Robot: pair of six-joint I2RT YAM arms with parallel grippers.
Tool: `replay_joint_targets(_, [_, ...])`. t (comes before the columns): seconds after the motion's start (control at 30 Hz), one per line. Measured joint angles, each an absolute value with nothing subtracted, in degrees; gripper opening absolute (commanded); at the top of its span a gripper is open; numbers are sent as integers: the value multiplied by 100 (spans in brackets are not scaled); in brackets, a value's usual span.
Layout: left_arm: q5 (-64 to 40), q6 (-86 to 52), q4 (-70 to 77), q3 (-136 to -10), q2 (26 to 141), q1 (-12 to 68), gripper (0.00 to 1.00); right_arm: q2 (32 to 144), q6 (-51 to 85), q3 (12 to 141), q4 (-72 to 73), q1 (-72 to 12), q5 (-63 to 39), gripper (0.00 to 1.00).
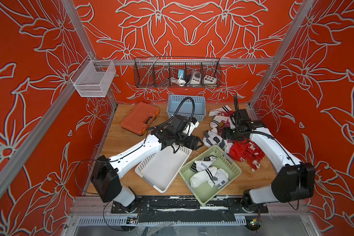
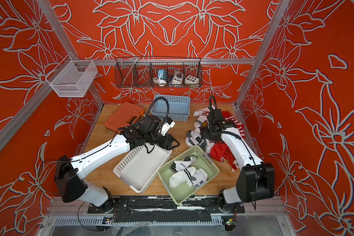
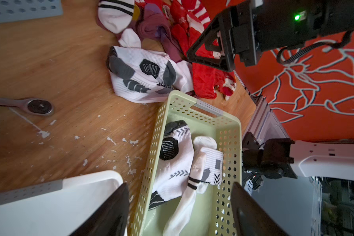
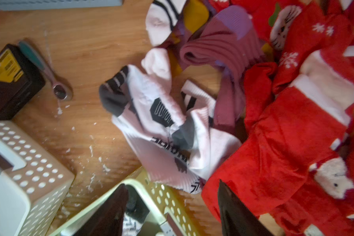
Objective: Sort the socks into the basket by color
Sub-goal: Place the sock in the bin, then pick up the sock from the center of the board.
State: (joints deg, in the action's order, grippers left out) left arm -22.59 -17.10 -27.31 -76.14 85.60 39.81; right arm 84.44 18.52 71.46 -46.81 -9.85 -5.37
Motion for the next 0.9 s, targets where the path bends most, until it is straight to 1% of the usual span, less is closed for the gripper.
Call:
replay_joint_targets(0.13, [-2331, -1898, -2877, -7828, 8401, 3533, 76, 8910, 1900, 7452, -4659, -624, -237, 77])
replay_joint_targets(0.27, [-2480, -1940, -3011, -8167, 8374, 3114, 77, 8997, 2040, 7446, -4711, -285, 49, 78])
replay_joint_targets(0.43, [-2814, -1918, -3133, -8591, 8488, 2709, 77, 9124, 2202, 7437, -4711, 167, 340, 86])
replay_joint_targets(0.57, [-2884, -1813, -3234, -8680, 8589, 2558, 77, 9675, 2206, 7531, -4720, 454, 432, 85])
replay_joint_targets(0.63, [-2928, -1726, -3371, -8678, 8591, 2497, 77, 9988, 2206, 7546, -4670, 548, 432, 81])
replay_joint_targets(0.7, [-2958, -1651, -3430, -8652, 8589, 2440, 77, 10197, 2198, 7546, -4606, 587, 425, 74])
replay_joint_targets(0.73, [-2974, -1634, -3433, -8619, 8589, 2416, 77, 10263, 2193, 7546, -4556, 607, 414, 64])
replay_joint_targets(0.77, [-2980, -1632, -3446, -8584, 8589, 2394, 77, 10307, 2191, 7546, -4515, 615, 397, 50])
replay_joint_targets(0.8, [-2987, -1632, -3459, -8538, 8589, 2383, 77, 10346, 2204, 7546, -4473, 626, 379, 29])
replay_joint_targets(0.83, [-2987, -1636, -3474, -8493, 8589, 2366, 77, 10381, 2198, 7553, -4436, 633, 327, 12])
replay_joint_targets(0.87, [-2985, -1640, -3476, -8451, 8584, 2359, 77, 10401, 2198, 7568, -4431, 635, 276, 1])
replay_joint_targets(0.9, [-2980, -1651, -3483, -8403, 8578, 2357, 77, 10418, 2198, 7581, -4421, 637, 239, 0])
